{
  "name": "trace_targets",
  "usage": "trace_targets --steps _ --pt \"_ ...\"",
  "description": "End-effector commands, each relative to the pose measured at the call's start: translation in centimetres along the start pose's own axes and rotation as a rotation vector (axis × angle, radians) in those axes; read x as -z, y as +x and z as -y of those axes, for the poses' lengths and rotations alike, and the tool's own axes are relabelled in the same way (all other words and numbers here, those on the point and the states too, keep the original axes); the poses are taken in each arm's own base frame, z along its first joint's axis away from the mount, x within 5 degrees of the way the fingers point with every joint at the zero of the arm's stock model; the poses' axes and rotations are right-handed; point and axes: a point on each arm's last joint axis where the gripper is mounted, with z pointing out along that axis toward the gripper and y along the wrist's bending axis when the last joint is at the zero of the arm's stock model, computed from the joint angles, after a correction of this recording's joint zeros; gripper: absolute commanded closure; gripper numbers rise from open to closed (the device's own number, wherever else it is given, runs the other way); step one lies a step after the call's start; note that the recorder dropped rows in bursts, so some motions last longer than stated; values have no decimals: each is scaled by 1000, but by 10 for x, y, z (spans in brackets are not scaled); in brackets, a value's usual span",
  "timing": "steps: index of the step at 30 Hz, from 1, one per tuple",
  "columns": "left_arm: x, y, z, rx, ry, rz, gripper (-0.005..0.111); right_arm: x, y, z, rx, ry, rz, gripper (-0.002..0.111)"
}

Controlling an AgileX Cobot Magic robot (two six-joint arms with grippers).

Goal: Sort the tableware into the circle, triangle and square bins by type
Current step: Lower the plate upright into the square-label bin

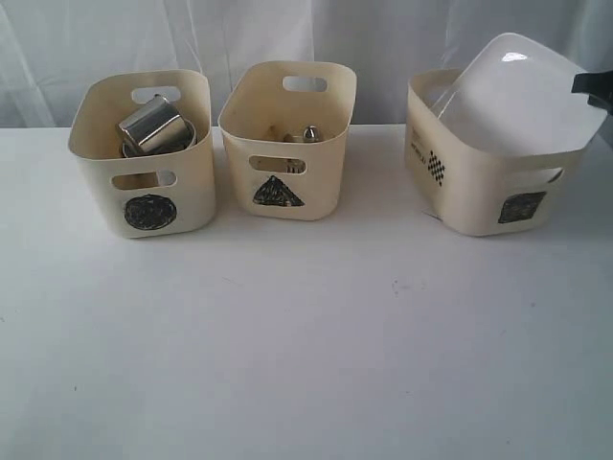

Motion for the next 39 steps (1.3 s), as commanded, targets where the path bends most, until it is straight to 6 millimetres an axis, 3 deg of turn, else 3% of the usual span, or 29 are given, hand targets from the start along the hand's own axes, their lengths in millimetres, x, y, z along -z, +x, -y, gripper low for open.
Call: trace_targets --steps 1,13,25,31,36,39 --pt "0 1 0 1 7 2 107 -1 -7 0 -73 102 44 108" --pt "0 1 0 1 7 2 107 -5 -10 -33 -143 50 34 108" --pt "0 1 0 1 7 2 107 -9 -1 -66 -93 -29 -62 108" --pt "0 1 0 1 7 2 107 -9 0 -67 -89 -16 -81 108" --pt "0 1 0 1 7 2 107 -9 2 -63 -189 34 -97 108" --pt "0 1 0 1 7 2 107 4 -6 -63 -186 69 -100 108"
